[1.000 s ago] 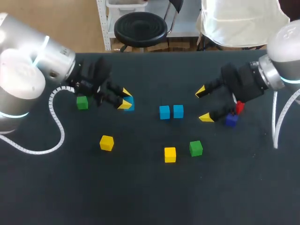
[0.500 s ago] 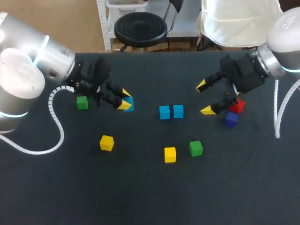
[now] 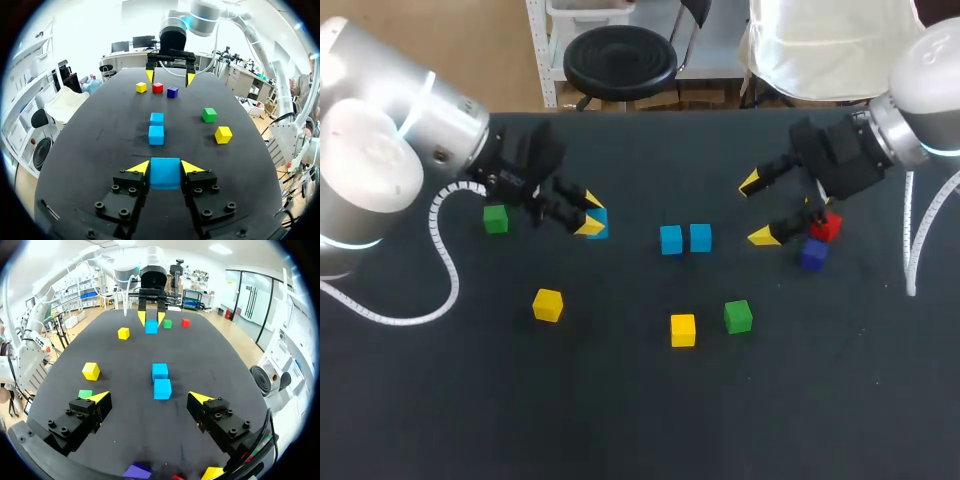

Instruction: Place the blue cubes, place green cubes on the blue cubes, place the yellow cubes on the green cubes, then place the red cubes on the yellow cubes, and place purple cube on the red cubes.

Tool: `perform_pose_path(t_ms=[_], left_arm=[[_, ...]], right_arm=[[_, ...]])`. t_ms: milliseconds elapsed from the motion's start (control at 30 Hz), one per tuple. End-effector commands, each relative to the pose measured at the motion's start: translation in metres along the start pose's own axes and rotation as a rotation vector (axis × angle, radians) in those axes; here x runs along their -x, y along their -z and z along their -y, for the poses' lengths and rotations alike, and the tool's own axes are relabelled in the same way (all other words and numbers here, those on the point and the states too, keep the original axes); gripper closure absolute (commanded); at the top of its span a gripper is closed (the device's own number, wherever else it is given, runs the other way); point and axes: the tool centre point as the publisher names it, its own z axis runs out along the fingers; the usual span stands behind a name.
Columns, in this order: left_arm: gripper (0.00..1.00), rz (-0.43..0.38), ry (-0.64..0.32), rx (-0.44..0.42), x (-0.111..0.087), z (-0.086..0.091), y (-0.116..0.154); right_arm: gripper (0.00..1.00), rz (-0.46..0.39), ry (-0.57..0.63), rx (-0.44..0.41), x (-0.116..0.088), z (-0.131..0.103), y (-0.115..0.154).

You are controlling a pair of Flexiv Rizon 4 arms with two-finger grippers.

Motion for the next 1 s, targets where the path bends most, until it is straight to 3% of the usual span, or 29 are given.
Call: perform_pose_path(t_ms=[33,133,400,1000], left_arm=[[1.00,-0.001,0.000,0.003,0.000,0.001,0.000],[1.00,-0.001,0.000,0.003,0.000,0.001,0.000],[1.00,-0.023,-0.006,0.039,0.010,-0.020,-0.009],[1.00,0.007,0.002,-0.050,0.005,-0.003,-0.040]], right_arm=[[0.00,0.000,0.000,0.000,0.000,0.000,0.000],[0.00,0.000,0.000,0.000,0.000,0.000,0.000],[0.00,0.000,0.000,0.000,0.000,0.000,0.000],[0.00,0.000,0.000,0.000,0.000,0.000,0.000]])
